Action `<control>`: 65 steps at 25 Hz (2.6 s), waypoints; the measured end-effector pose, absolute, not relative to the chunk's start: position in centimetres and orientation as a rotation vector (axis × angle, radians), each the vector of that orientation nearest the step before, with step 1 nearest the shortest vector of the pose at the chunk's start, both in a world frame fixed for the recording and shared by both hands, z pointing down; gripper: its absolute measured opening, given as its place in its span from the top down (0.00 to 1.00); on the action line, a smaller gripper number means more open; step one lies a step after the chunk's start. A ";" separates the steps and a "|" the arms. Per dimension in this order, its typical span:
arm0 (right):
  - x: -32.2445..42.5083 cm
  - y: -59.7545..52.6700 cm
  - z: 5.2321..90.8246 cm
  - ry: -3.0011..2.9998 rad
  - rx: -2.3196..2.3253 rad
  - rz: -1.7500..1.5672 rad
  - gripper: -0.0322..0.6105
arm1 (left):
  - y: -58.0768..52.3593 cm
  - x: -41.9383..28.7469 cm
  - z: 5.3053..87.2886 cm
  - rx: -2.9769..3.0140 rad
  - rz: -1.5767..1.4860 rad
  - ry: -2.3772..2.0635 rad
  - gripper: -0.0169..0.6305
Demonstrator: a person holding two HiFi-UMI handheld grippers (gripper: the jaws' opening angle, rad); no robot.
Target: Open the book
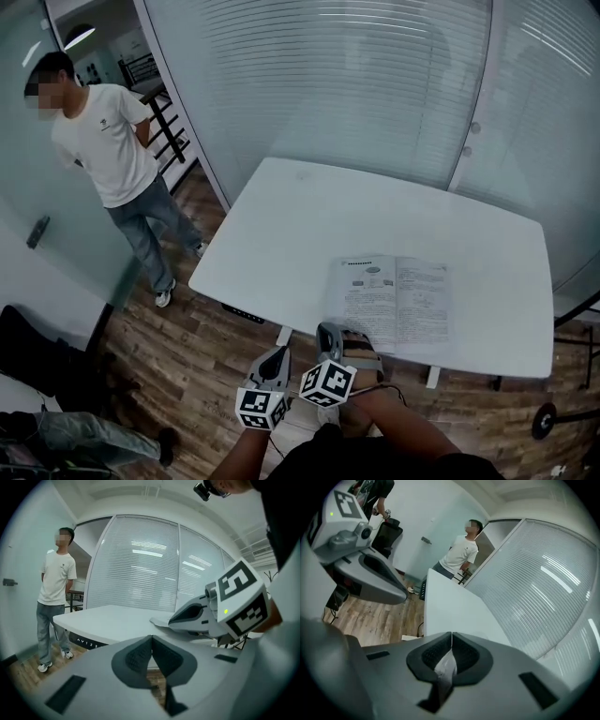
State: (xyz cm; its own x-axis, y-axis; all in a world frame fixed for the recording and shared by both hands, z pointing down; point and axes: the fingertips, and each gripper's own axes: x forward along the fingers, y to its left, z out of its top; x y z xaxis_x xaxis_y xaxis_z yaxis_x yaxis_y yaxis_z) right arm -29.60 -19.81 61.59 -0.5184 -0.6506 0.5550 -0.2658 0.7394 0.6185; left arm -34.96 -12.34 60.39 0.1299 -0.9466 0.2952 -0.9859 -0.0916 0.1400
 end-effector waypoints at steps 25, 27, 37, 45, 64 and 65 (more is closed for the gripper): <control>-24.4 -18.8 54.0 -2.513 0.785 -0.239 0.76 | -12.2 -33.7 57.5 2.131 0.110 -1.962 0.95; -22.3 -19.5 52.6 -2.547 0.860 -0.197 0.86 | -12.7 -32.4 56.7 2.164 0.098 -1.951 0.95; -13.1 -19.7 46.4 -2.785 1.110 -0.121 0.95 | -15.5 -25.6 52.6 2.323 0.029 -1.871 0.95; -6.2 -20.5 47.0 -2.749 1.289 -0.065 0.95 | -16.7 -21.6 51.4 2.411 0.056 -1.822 0.95; -3.7 -20.1 47.1 -2.754 1.298 -0.105 0.95 | -16.9 -16.9 50.7 2.481 0.091 -1.739 0.95; -3.7 -20.1 47.1 -2.755 1.296 -0.105 0.95 | -16.9 -16.9 50.6 2.484 0.084 -1.746 0.95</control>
